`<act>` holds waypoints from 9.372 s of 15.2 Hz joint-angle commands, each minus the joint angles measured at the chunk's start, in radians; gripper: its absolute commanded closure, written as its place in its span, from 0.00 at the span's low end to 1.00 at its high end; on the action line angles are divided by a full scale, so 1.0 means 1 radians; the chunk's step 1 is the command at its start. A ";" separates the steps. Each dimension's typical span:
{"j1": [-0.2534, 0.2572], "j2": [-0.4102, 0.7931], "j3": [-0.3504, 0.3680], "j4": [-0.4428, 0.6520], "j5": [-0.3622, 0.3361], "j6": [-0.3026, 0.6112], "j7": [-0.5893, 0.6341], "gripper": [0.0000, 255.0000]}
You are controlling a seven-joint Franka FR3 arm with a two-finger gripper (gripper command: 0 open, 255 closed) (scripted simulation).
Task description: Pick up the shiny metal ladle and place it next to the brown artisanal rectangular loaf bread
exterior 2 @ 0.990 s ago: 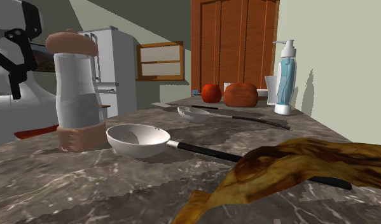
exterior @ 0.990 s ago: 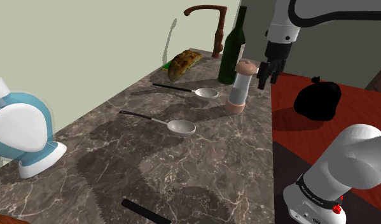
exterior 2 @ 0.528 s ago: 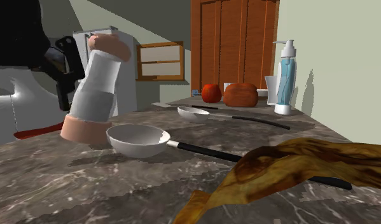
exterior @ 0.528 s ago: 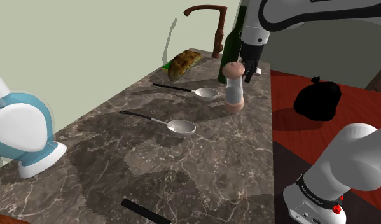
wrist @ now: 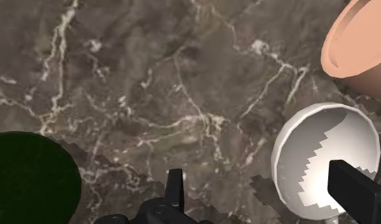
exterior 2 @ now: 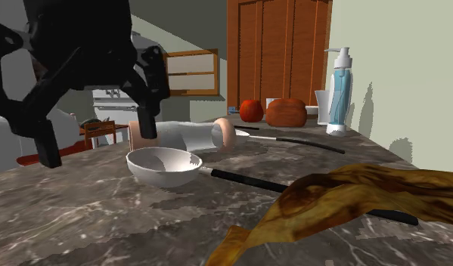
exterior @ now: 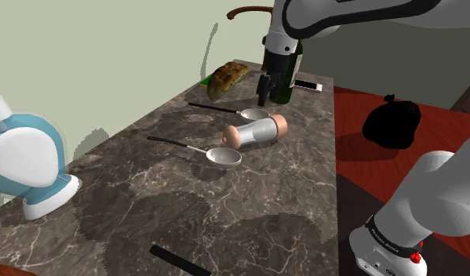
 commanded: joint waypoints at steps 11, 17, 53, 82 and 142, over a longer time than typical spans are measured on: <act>0.075 0.292 0.069 0.290 0.033 0.085 -0.074 0.00; 0.079 0.311 0.073 0.233 0.034 0.160 -0.074 0.00; 0.078 0.308 0.072 0.464 0.026 -0.072 -0.050 1.00; 0.213 0.123 0.197 0.444 0.024 -0.207 0.227 1.00; 0.677 0.429 0.710 0.446 -0.285 0.052 1.234 1.00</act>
